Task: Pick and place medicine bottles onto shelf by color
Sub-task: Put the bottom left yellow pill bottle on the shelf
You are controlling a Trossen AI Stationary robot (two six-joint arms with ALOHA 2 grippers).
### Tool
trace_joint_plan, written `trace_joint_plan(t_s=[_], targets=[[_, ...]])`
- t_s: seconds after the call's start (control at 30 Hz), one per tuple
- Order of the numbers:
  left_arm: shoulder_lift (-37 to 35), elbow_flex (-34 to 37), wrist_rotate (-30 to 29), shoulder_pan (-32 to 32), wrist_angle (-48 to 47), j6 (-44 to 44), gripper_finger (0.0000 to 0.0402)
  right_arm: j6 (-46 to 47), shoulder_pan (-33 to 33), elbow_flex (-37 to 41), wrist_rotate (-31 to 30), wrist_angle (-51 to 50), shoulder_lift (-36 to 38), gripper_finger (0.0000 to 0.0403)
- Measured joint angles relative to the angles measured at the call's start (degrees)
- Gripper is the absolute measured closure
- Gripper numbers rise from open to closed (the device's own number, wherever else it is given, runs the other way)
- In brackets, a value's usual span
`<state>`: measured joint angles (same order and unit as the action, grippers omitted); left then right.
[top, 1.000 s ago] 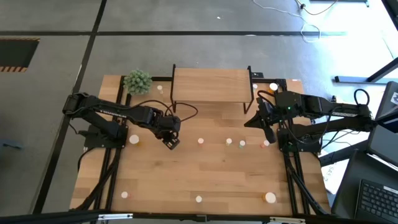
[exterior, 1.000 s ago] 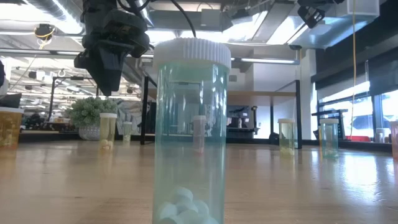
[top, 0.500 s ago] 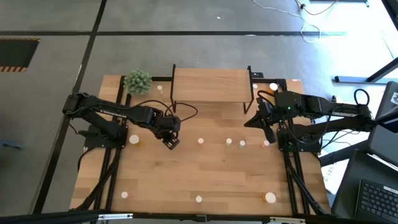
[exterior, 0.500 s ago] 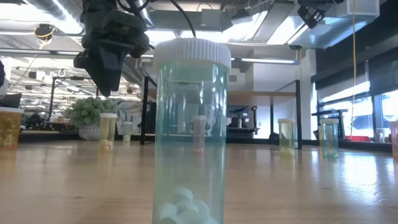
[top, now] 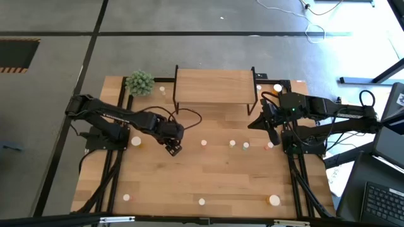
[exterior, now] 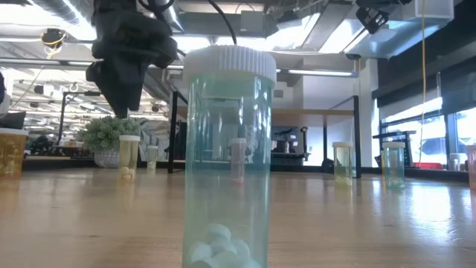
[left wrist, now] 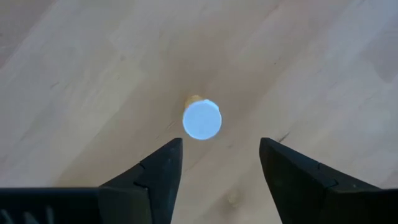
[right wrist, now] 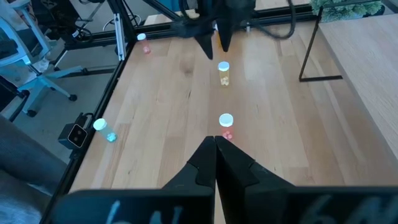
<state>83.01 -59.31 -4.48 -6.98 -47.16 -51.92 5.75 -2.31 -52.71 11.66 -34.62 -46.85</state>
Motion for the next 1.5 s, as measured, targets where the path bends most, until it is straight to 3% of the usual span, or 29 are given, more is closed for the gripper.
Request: trace_joint_plan(t_s=[0.7,1.5], targets=[[4.04,0.14,-0.4,2.98,0.6,8.63,0.0191,-0.03,0.02,0.0,-0.04,-0.01,0.0,0.0397],[8.22,0.07,1.19,2.97,2.79,11.62,0.0191,-0.01,0.02,0.0,-0.02,0.12,-0.02,0.0397]])
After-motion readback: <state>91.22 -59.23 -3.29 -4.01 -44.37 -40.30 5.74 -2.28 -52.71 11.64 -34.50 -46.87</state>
